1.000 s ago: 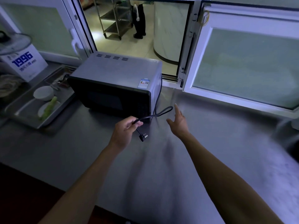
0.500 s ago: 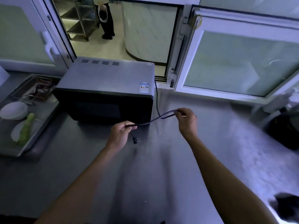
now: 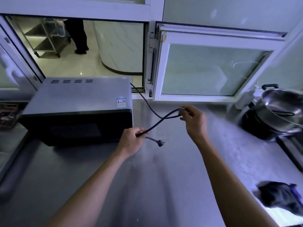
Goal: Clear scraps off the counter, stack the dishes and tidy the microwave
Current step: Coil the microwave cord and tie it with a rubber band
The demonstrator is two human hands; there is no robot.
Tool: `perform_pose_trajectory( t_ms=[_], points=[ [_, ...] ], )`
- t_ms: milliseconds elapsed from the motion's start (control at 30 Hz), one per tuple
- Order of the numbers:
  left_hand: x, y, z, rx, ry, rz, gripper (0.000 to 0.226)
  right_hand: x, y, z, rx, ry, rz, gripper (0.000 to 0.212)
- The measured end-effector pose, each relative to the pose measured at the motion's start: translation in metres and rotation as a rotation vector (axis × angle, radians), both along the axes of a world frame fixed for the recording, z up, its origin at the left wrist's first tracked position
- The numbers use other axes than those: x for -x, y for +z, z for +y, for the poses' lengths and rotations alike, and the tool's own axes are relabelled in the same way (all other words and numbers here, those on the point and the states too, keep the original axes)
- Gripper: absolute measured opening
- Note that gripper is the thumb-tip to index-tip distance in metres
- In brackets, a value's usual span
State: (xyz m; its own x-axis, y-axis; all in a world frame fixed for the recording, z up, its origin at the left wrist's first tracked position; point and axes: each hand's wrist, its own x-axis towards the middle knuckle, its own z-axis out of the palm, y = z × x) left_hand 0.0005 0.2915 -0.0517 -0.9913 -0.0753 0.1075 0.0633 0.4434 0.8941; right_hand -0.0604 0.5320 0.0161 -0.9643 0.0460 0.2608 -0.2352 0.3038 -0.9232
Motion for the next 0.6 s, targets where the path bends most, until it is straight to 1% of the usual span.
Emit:
perform_pose_trajectory(
  t_ms=[133, 200, 300, 400, 433, 533, 600],
  points=[
    [0.025, 0.01, 0.013, 0.086, 0.005, -0.002, 0.035, 0.006, 0.007, 0.028, -0.013, 0.014, -0.003, 0.021],
    [0.037, 0.016, 0.02, 0.115, 0.009, -0.001, 0.03, 0.009, 0.008, 0.038, 0.02, 0.022, -0.013, 0.022],
    [0.055, 0.017, 0.033, 0.145, -0.006, 0.005, 0.023, 0.015, 0.012, 0.047, 0.139, 0.036, -0.033, 0.021],
    [0.071, 0.016, 0.046, 0.097, -0.008, 0.003, 0.028, 0.022, 0.015, 0.049, 0.23, 0.061, -0.02, 0.018],
    [0.076, 0.015, 0.049, 0.131, -0.015, 0.026, 0.034, 0.024, 0.015, 0.049, 0.252, 0.069, -0.016, 0.017],
    [0.09, 0.014, 0.056, 0.367, -0.072, 0.122, 0.058, 0.03, 0.019, 0.05, 0.291, 0.085, -0.013, 0.017],
    [0.101, 0.013, 0.059, 0.419, -0.098, 0.122, 0.063, 0.033, 0.023, 0.051, 0.317, 0.09, -0.01, 0.018]
  ],
)
